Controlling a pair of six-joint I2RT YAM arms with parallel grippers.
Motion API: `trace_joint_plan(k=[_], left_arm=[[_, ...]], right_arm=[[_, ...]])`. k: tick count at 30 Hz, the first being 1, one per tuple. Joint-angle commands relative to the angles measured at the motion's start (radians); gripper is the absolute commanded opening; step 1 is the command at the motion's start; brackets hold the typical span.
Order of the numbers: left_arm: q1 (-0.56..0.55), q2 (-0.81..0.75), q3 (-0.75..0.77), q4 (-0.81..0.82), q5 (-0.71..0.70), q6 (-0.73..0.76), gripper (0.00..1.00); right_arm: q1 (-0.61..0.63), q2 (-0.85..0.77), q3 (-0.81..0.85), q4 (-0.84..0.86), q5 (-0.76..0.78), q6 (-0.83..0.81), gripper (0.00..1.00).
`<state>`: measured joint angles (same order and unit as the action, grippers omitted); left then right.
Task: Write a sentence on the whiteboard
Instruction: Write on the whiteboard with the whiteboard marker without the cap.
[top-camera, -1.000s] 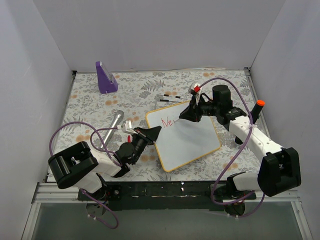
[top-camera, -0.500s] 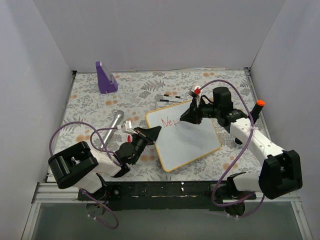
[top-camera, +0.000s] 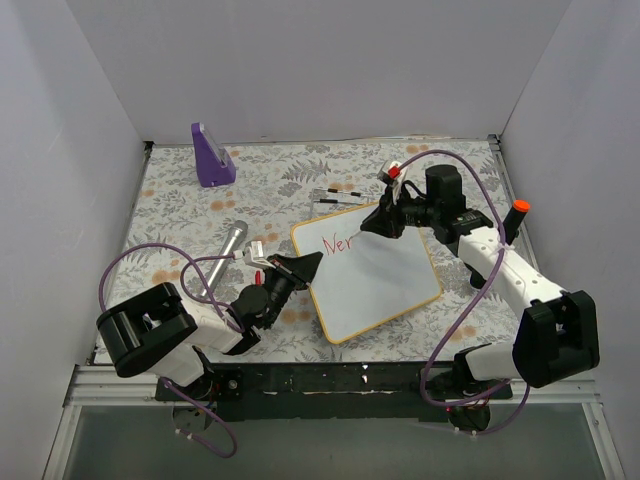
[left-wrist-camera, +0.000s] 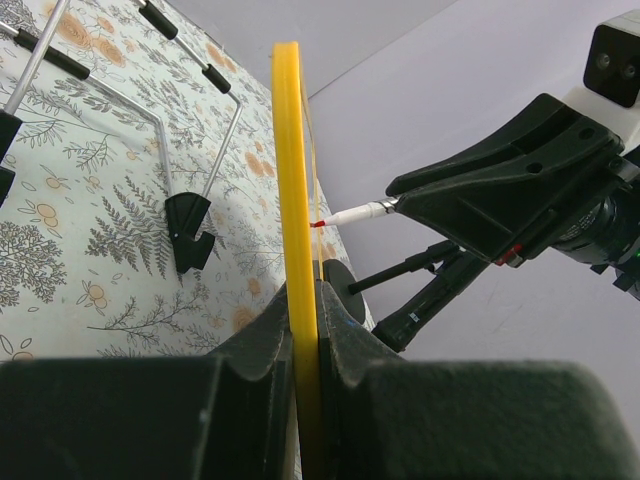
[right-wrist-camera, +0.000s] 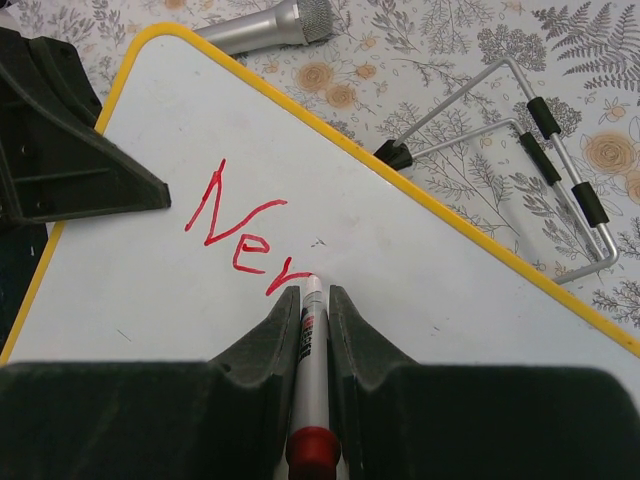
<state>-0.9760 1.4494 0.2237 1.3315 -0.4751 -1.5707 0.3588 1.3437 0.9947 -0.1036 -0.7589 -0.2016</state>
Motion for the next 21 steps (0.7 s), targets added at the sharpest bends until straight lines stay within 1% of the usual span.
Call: trace_joint_plan(k=[1, 11, 21], left_arm=[[-0.009, 0.003, -0.006, 0.230, 0.041, 0.101, 0.00], [-0.009, 0.003, -0.009, 0.239, 0.038, 0.104, 0.00], [-0.007, 0.002, -0.006, 0.236, 0.038, 0.106, 0.00]], right_arm=[[-0.014, 0.023, 0.042, 0.002, 0.043, -0.019, 0.01], [-0.014, -0.012, 0.001, -0.050, -0.003, -0.048, 0.01], [-0.014, -0.067, -0.059, -0.079, -0.008, -0.070, 0.01]])
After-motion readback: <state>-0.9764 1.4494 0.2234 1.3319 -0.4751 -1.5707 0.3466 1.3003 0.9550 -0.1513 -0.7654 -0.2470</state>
